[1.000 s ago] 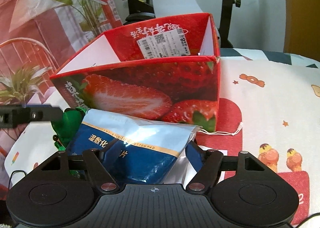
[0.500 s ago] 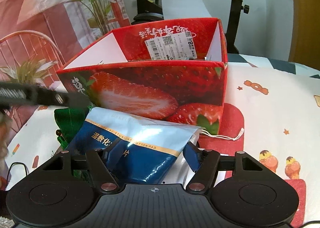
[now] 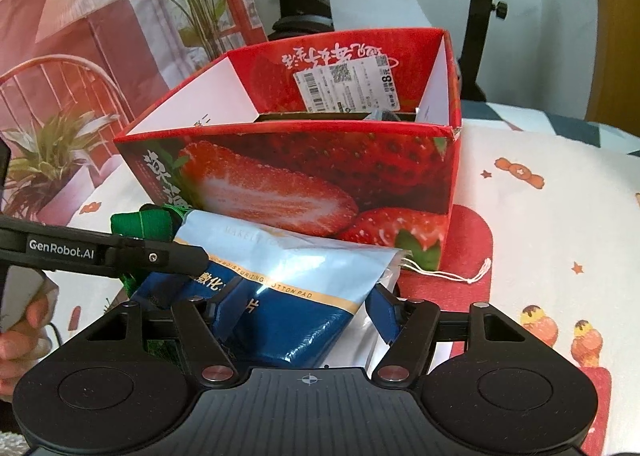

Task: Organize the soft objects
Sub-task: 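Lift the blue wet-wipes pack with both grippers and carry it over the red box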

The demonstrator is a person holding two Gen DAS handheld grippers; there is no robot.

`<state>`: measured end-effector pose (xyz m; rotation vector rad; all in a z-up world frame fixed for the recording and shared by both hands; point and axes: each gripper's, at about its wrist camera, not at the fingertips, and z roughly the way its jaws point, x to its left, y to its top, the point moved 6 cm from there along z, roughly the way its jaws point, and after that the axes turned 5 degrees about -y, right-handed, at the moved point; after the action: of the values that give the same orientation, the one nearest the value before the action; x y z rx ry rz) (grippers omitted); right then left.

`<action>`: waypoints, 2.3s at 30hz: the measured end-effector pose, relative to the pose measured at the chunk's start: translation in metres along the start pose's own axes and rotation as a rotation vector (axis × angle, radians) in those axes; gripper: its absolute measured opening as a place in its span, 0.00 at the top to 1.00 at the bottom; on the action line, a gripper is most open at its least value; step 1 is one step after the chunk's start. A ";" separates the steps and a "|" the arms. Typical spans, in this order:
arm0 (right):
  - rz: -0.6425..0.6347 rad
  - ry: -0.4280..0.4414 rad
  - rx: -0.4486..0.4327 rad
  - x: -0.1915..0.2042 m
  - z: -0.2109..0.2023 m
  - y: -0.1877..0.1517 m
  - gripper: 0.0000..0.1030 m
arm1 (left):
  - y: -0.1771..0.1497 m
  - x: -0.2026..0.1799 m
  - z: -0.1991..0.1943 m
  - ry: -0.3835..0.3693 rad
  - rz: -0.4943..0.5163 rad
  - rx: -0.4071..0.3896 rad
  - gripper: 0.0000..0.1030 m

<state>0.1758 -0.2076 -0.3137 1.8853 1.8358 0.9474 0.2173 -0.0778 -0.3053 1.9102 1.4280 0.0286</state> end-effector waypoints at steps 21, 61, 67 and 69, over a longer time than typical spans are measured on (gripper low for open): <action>-0.118 0.116 -0.076 0.002 -0.054 0.049 0.72 | 0.012 -0.008 -0.018 -0.156 0.022 -0.027 0.43; -0.153 0.023 -0.030 0.003 0.054 0.207 0.75 | 0.171 0.019 -0.018 -0.018 0.106 -0.117 0.43; -0.051 0.040 0.073 -0.010 0.070 0.194 0.75 | 0.162 0.028 0.003 -0.022 0.085 -0.017 0.43; -0.013 0.058 0.096 -0.014 0.072 0.194 0.75 | 0.160 0.029 0.006 -0.025 0.089 0.005 0.43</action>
<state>0.3686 -0.2270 -0.2404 1.9173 1.9572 0.9348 0.3619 -0.0740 -0.2310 1.9703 1.3273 0.0428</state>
